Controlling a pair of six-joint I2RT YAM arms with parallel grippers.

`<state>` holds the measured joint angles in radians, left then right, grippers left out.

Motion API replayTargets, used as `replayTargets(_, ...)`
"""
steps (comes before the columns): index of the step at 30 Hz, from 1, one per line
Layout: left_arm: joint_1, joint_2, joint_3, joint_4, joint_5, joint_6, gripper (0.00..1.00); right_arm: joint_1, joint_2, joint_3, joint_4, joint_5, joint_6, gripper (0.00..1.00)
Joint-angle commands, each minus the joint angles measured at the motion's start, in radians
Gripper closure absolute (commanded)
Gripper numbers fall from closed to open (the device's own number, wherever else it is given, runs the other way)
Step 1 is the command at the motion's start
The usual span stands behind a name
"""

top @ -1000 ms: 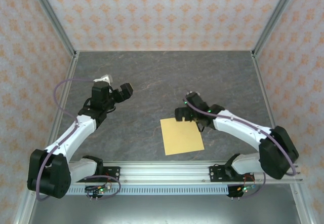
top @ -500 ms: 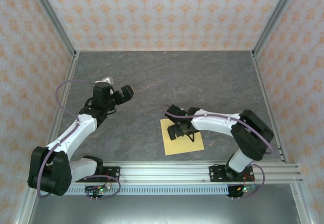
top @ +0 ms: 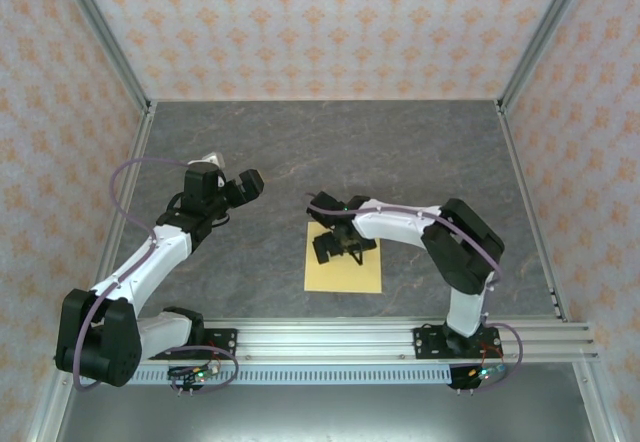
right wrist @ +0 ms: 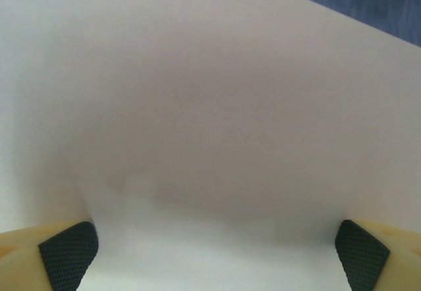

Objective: Fold a paper plane with a square sheet of paper (fold left side to right side)
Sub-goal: Move the square sheet of paper to the center of the table.

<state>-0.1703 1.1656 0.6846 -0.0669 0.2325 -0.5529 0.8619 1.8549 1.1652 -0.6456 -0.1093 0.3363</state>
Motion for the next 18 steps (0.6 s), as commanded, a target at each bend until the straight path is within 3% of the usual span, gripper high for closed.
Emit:
replayTargets(1,-0.004,-0.009,0.029,-0.042,0.011,-0.013,0.0,-0.058,0.107,0.04,0.102,-0.055,-0.029,0.01)
replayTargets(10,-0.006,-0.006,0.051,-0.06,0.048,-0.017,0.0,-0.123,0.276,0.296,0.053,-0.078,-0.215,0.04)
replayTargets(15,-0.018,0.03,0.065,-0.056,0.127,-0.029,0.02,-0.123,0.186,0.305,0.027,-0.065,-0.214,0.03)
replayTargets(18,-0.03,0.093,0.071,-0.009,0.234,-0.07,0.07,-0.127,0.111,0.292,0.013,-0.04,-0.209,0.03)
